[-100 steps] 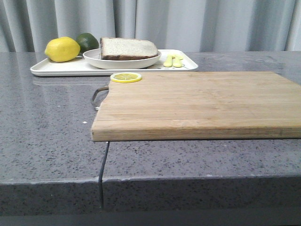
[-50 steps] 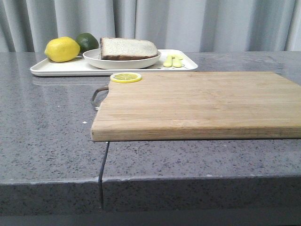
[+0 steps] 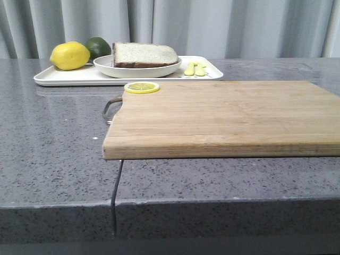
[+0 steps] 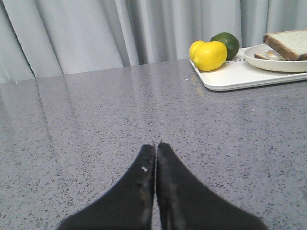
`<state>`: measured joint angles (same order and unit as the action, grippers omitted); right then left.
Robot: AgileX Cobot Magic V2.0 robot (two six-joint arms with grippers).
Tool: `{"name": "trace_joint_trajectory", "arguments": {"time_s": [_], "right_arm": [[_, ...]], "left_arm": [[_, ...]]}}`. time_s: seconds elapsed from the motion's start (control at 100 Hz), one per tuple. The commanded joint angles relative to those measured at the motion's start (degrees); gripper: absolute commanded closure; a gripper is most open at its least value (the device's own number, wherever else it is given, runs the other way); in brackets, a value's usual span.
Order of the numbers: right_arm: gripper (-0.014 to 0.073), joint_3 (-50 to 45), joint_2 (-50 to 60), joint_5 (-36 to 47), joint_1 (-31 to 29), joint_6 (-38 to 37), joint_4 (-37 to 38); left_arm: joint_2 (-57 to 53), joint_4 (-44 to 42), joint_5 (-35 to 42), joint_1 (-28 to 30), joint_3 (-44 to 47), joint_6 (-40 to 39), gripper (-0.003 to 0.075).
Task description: Place bread and move sandwich to tray
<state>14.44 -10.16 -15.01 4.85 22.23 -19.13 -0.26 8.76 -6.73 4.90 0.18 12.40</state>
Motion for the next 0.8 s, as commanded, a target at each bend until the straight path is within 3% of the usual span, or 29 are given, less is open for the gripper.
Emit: {"name": "trace_joint_trajectory", "arguments": {"time_s": [0.0,0.66,0.79], "right_arm": [[0.0661,1.65,-0.52,4.69,-0.24,0.52,-0.08],[0.0661,1.65,-0.52,4.97,-0.24,0.44,-0.06],[0.0661,0.48,-0.4,6.29,-0.24,-3.35,3.03]], "left_arm": [[-1.9,0.12,3.99,-0.01,0.75,-0.37,0.0739],[-1.9,0.12,3.99,-0.01,0.75,-0.37,0.0739],[-1.9,0.12,3.99,-0.01,0.75,-0.37,0.0739]]}}
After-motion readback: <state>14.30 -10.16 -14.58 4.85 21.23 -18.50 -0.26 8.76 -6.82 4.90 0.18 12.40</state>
